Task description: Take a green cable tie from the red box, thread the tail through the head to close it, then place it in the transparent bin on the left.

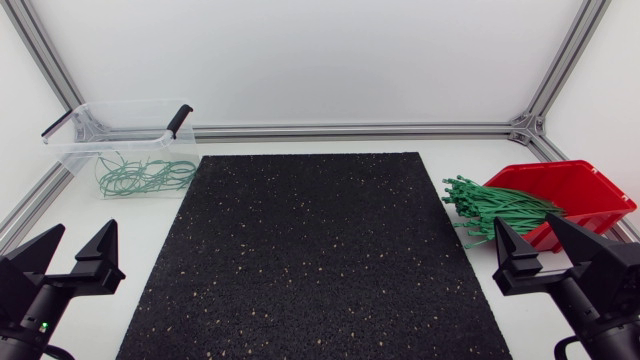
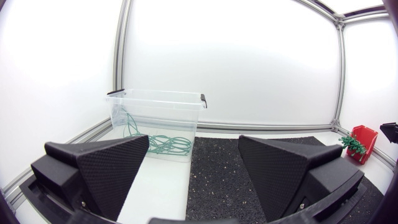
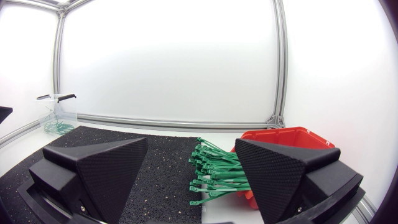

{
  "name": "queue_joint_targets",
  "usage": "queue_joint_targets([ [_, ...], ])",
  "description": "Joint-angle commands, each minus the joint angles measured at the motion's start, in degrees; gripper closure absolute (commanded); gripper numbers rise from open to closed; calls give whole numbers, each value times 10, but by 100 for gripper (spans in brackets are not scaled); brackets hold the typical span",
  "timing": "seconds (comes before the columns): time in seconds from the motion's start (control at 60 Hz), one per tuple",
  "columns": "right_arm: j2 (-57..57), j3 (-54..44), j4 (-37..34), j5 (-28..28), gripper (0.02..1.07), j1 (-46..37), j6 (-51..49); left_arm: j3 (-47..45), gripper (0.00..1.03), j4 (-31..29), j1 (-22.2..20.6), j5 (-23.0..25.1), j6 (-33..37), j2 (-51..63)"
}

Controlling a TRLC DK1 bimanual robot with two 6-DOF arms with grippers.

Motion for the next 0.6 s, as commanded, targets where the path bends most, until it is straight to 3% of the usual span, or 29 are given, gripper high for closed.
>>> queue_joint_targets([
  [0.0, -6, -14, 4, 2, 5, 1, 8, -22, 3, -13, 0, -1, 3, -3],
  [0.583, -6, -6, 53, 8, 5, -12, 6, -22, 3, -14, -4, -1, 3, -3],
])
